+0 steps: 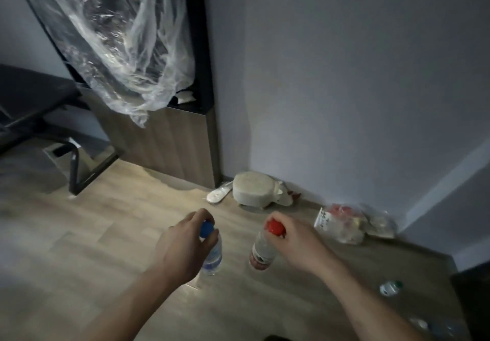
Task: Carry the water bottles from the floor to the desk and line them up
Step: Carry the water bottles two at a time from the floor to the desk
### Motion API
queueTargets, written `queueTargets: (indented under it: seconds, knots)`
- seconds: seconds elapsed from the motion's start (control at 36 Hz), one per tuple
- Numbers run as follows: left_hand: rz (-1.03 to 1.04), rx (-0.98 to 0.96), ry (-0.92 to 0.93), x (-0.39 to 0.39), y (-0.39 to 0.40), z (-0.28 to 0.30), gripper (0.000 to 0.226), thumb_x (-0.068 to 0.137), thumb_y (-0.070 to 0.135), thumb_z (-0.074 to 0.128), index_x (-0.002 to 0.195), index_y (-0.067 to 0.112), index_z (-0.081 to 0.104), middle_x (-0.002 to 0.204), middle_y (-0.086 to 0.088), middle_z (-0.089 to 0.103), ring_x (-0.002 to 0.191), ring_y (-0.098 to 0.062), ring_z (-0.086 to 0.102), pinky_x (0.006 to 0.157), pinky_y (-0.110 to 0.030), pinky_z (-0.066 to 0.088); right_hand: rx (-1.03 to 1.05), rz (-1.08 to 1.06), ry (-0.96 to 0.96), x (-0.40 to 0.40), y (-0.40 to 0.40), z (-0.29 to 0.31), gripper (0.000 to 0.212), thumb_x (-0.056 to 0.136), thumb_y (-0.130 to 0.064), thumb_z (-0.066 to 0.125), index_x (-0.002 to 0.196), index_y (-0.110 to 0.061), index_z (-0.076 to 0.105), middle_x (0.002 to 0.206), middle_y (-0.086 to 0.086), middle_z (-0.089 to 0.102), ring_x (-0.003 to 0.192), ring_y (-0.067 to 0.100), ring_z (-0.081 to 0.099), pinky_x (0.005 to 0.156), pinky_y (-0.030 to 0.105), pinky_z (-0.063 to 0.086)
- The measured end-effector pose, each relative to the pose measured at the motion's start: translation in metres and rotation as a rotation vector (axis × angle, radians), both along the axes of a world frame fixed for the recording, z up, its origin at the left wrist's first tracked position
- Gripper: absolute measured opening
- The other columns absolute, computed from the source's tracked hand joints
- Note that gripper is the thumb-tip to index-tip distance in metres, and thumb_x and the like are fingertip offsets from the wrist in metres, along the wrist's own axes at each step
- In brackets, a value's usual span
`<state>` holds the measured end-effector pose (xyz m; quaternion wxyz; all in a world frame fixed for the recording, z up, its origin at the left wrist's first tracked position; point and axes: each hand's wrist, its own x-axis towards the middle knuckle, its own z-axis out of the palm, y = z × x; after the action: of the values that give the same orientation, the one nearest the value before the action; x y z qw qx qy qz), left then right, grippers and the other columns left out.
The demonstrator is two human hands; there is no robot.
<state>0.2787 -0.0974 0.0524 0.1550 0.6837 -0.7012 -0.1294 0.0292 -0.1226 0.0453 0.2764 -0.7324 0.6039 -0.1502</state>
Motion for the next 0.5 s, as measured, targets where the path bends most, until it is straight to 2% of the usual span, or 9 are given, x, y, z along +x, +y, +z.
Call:
queueTargets:
  seconds: [0.06,0.11,0.19,0.25,0.33,0.42,0.5]
  knots:
    - [0.051,-0.017,0.030,0.029,-0.010,0.007,0.016,0.092,0.050,0.056,0.101,0.038,0.051,0.099,0.014,0.065,0.075,-0.013,0.061,0.069,-0.035,0.056,-0.008,0.053,0.006,0.028,-0.018,0.011,0.019,0.092,-0.049,0.060,0.098,-0.031,0.058,0.093,-0.013,0.067,0.085,0.008,0.062,0.078,0.039,0.054]
    - [0.101,-0.034,0.046,0.055,-0.021,0.012,0.015,0.093,0.050,0.057,0.101,0.038,0.051,0.097,0.016,0.062,0.073,-0.010,0.059,0.064,-0.030,0.054,-0.004,0.104,0.007,0.053,-0.038,0.020,0.022,0.092,-0.050,0.060,0.097,-0.029,0.057,0.088,-0.011,0.065,0.080,0.007,0.060,0.074,0.038,0.053]
    - [0.193,-0.046,0.074,0.091,-0.038,0.019,0.013,0.095,0.047,0.057,0.102,0.036,0.053,0.095,0.017,0.060,0.072,-0.008,0.058,0.060,-0.022,0.048,-0.009,0.172,-0.035,0.089,-0.070,0.030,0.020,0.092,-0.050,0.061,0.093,-0.031,0.054,0.078,-0.014,0.060,0.072,0.005,0.055,0.067,0.033,0.047]
    - [0.245,-0.047,0.117,0.113,-0.051,0.022,0.013,0.095,0.044,0.058,0.102,0.035,0.053,0.095,0.015,0.061,0.073,-0.009,0.058,0.062,-0.020,0.047,-0.021,0.228,-0.053,0.113,-0.092,0.035,0.017,0.091,-0.048,0.062,0.088,-0.035,0.053,0.076,-0.015,0.057,0.073,0.003,0.052,0.068,0.032,0.045]
    - [0.321,-0.043,0.151,0.146,-0.070,0.025,0.014,0.094,0.044,0.059,0.104,0.036,0.053,0.098,0.014,0.061,0.075,-0.010,0.060,0.064,-0.020,0.051,-0.031,0.313,-0.045,0.153,-0.127,0.039,0.016,0.090,-0.049,0.062,0.092,-0.035,0.054,0.083,-0.016,0.060,0.081,0.004,0.056,0.073,0.033,0.048]
    - [0.392,-0.017,0.150,0.177,-0.090,0.032,0.014,0.095,0.043,0.059,0.105,0.036,0.053,0.096,0.014,0.059,0.074,-0.006,0.058,0.059,-0.010,0.041,-0.059,0.386,-0.055,0.193,-0.164,0.041,0.021,0.088,-0.052,0.061,0.095,-0.033,0.055,0.091,-0.015,0.062,0.085,0.008,0.058,0.077,0.038,0.051]
    - [0.453,-0.030,0.172,0.212,-0.110,0.039,0.016,0.094,0.042,0.059,0.106,0.035,0.053,0.097,0.012,0.062,0.077,-0.006,0.059,0.060,-0.012,0.040,-0.069,0.452,-0.090,0.232,-0.201,0.043,0.021,0.085,-0.051,0.060,0.094,-0.032,0.055,0.091,-0.014,0.062,0.084,0.008,0.059,0.077,0.039,0.052]
